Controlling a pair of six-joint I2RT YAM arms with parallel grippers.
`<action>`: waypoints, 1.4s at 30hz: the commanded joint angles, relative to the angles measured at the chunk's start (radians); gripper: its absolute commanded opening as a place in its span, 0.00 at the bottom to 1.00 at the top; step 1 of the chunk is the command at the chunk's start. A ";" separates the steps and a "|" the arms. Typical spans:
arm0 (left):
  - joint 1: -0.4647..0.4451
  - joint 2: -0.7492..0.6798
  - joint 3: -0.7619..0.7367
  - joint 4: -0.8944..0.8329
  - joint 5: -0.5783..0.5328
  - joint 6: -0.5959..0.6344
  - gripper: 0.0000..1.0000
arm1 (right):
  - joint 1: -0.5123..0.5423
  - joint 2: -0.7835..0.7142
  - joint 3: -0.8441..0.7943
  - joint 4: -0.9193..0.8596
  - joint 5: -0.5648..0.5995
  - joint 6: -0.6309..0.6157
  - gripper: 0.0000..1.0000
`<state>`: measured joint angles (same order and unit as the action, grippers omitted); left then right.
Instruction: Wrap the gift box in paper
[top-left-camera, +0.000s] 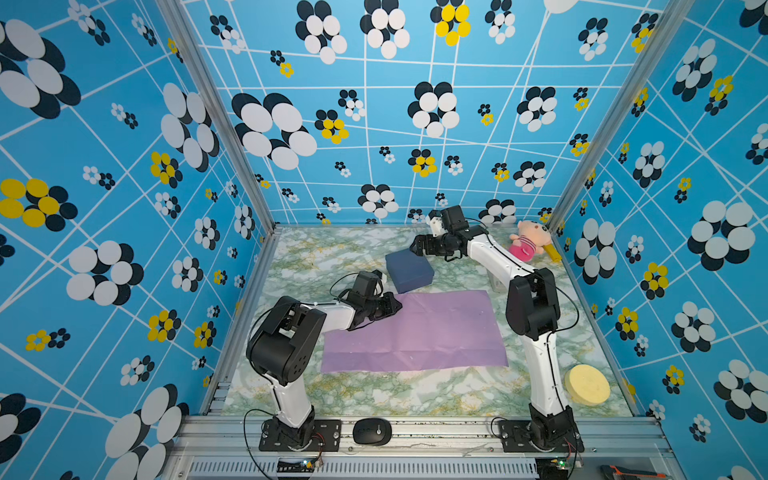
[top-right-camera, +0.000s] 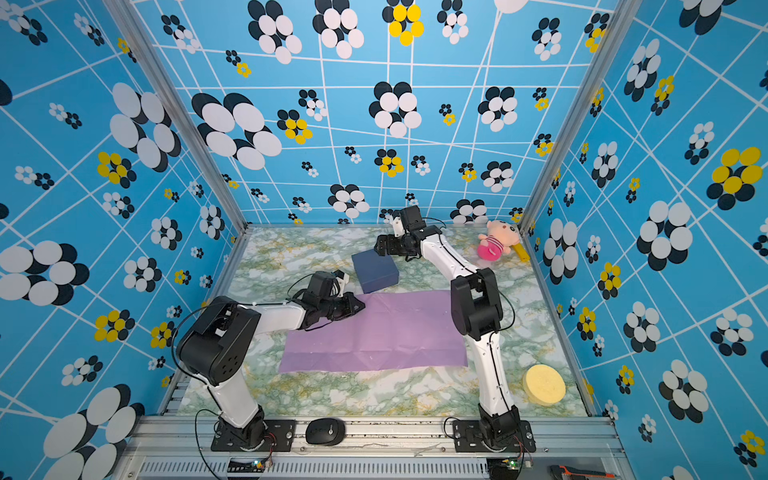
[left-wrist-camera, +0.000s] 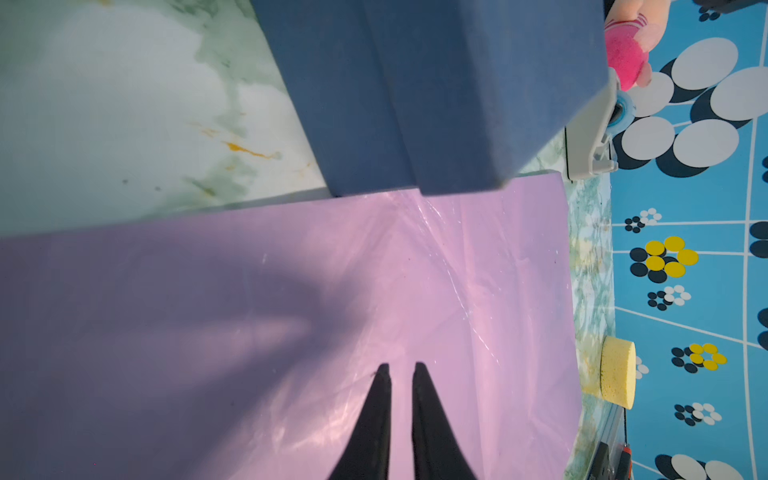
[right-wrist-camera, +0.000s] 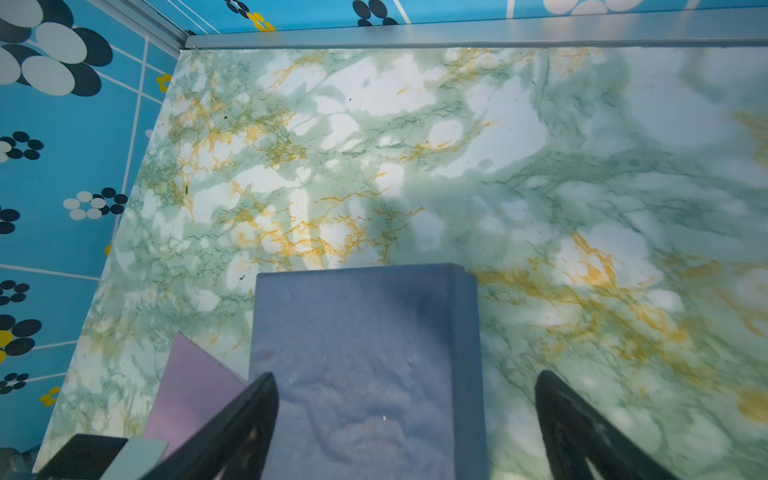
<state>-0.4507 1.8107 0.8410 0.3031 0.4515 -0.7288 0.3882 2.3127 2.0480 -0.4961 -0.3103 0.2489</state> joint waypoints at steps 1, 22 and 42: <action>0.013 0.038 0.024 0.061 -0.029 -0.032 0.13 | -0.003 0.062 0.078 -0.074 -0.062 -0.013 0.98; 0.027 0.109 0.015 -0.028 -0.135 0.012 0.08 | 0.002 0.184 0.208 -0.316 -0.138 0.103 0.77; 0.033 0.120 0.006 -0.024 -0.166 0.018 0.07 | 0.019 -0.034 0.040 -0.306 -0.075 0.066 0.75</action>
<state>-0.4332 1.8900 0.8566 0.3531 0.3504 -0.7330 0.3981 2.3951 2.1323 -0.7803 -0.4446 0.3408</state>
